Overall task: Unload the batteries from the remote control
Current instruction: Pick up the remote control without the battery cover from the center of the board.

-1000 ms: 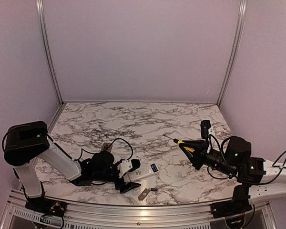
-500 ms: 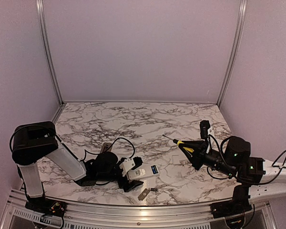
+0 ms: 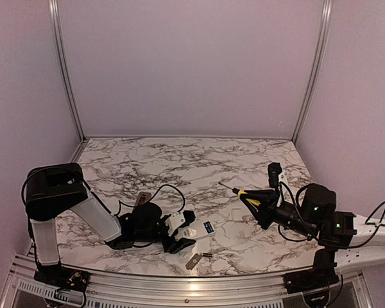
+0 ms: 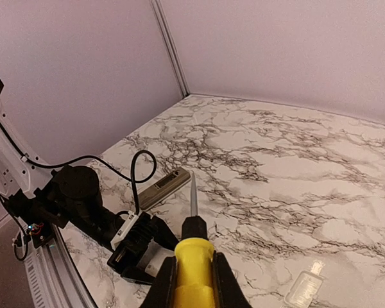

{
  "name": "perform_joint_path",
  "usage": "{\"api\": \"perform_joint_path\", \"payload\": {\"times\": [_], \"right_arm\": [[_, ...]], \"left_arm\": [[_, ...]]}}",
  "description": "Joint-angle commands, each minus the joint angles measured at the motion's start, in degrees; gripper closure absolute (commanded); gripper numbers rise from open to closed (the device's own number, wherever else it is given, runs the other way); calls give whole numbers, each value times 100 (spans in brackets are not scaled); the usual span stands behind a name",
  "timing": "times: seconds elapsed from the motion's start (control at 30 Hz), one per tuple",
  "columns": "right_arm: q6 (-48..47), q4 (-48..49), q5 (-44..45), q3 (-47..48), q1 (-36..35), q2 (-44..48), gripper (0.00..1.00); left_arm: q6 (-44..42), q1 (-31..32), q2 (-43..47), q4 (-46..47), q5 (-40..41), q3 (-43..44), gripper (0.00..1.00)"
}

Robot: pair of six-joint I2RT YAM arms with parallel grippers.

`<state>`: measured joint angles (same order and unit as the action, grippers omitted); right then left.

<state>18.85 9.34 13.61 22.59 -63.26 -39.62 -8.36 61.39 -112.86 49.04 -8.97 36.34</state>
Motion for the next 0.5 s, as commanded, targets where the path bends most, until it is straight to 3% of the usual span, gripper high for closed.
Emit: {"api": "perform_joint_path", "payload": {"times": [0.0,0.47], "right_arm": [[41,-34,-7,30,-33,-44,100],[-75,-283,185,245,-34,-242,100]], "left_arm": [[-215,-54,-130,6,-183,20,43],[-535,-56,326,197,136,-237,94]]}}
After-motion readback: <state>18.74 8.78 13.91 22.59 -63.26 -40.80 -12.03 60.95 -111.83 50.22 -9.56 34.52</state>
